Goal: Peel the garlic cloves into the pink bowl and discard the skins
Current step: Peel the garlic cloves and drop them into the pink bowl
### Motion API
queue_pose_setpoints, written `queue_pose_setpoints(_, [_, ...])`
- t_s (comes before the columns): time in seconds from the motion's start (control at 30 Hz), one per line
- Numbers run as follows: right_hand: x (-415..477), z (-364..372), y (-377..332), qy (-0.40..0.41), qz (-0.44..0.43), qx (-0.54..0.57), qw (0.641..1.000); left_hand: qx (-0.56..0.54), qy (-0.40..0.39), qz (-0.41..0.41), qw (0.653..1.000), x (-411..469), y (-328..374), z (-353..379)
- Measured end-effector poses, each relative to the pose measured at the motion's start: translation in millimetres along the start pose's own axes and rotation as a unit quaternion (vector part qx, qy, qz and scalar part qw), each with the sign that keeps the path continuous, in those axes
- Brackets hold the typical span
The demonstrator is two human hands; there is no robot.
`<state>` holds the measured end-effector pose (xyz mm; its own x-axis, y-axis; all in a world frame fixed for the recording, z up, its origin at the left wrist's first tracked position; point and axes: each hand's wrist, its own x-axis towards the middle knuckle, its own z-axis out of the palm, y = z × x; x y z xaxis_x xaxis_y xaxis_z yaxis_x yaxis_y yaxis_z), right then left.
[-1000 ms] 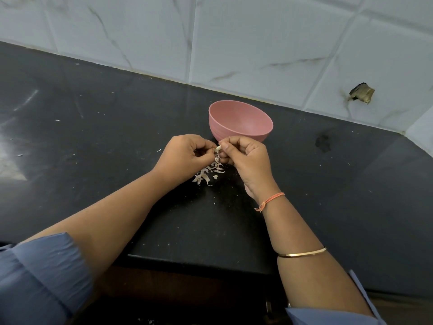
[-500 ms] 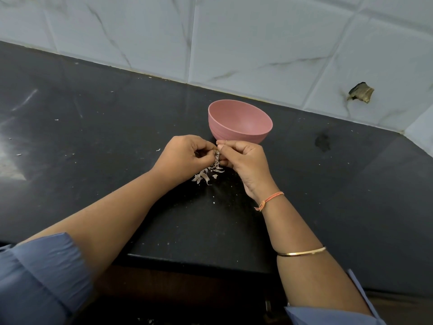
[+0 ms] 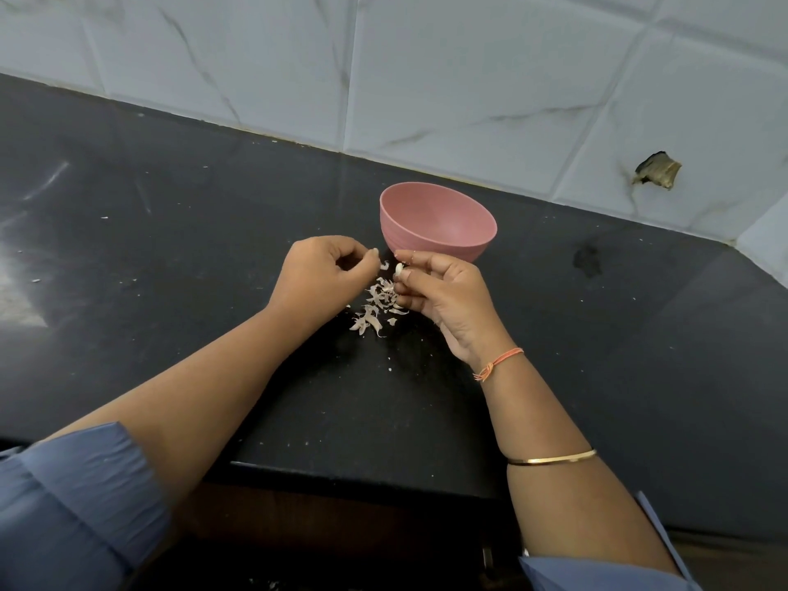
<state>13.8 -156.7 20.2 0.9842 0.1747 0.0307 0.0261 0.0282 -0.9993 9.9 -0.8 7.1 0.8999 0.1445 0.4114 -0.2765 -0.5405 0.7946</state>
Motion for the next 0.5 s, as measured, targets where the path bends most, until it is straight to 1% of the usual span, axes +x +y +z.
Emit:
queue_pose_setpoints(0.1, [-0.3, -1.5, -0.1, -0.016, 0.001, 0.037, 0.999, 0.011, -0.005, -0.001, 1.000, 0.1, -1.1, 1.2])
queue_pose_setpoints(0.3, [0.7, -3.4, -1.0, -0.010, -0.001, 0.097, 0.995, -0.018, -0.042, 0.047, 0.998, -0.8, -0.1, 0.9])
queue_pose_setpoints(0.5, [-0.2, -1.9, -0.7, -0.005, 0.002, 0.111, 0.994, -0.025, -0.052, 0.086, 0.995, -4.0, 3.0, 1.1])
